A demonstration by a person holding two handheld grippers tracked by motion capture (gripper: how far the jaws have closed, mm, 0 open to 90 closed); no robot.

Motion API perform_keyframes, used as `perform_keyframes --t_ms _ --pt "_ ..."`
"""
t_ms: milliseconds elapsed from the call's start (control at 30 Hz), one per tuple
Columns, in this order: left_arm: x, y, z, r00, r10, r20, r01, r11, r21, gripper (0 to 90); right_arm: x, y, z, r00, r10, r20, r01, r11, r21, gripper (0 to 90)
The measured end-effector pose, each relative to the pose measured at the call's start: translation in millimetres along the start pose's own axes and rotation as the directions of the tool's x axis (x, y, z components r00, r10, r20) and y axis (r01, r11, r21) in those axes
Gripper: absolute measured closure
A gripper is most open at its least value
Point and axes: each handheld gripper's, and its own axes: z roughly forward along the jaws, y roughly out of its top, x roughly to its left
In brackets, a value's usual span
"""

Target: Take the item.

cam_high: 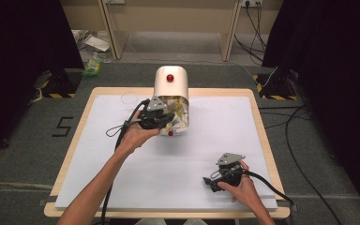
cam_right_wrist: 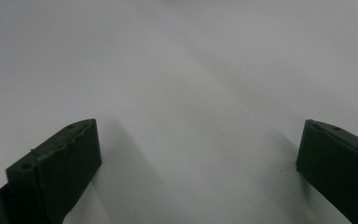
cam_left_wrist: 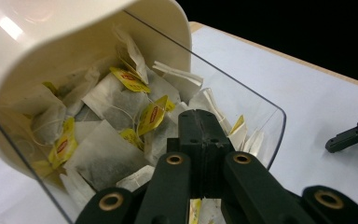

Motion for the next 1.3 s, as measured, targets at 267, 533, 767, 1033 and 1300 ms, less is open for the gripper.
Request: perform_keyframes --t_ms 267,533,767,1033,1300 --pt "3.0 9.8 -16.3 0.9997 -0.01 0.023 0.011 0.9991 -0.042 89.5 0.0 0.0 0.0 1.0 -0.001 0.001 0.001 1.0 0.0 0.4" --pt "6.5 21.5 -35.7 0.9994 -0.006 0.035 0.008 0.9971 -0.075 89.5 0.1 0.0 0.1 1.0 0.0 0.0 0.0 1.0 -0.001 0.4" --pt "8.9 26.5 -49.1 0.9994 0.0 0.034 0.003 0.9961 -0.089 89.4 0.1 0.0 0.1 1.0 0.0 0.0 0.0 1.0 -0.001 0.4" --pt "19.8 35.5 -69.7 0.9997 -0.011 0.022 0.014 0.9911 -0.133 89.5 0.1 0.0 0.1 1.0 0.001 0.0 -0.001 1.0 -0.001 0.4" --pt "34.8 39.2 -92.7 0.9992 -0.039 0.005 0.04 0.9851 -0.167 89.4 0.2 0.0 -0.3 1.0 0.002 0.0 -0.002 1.0 0.002 0.4"
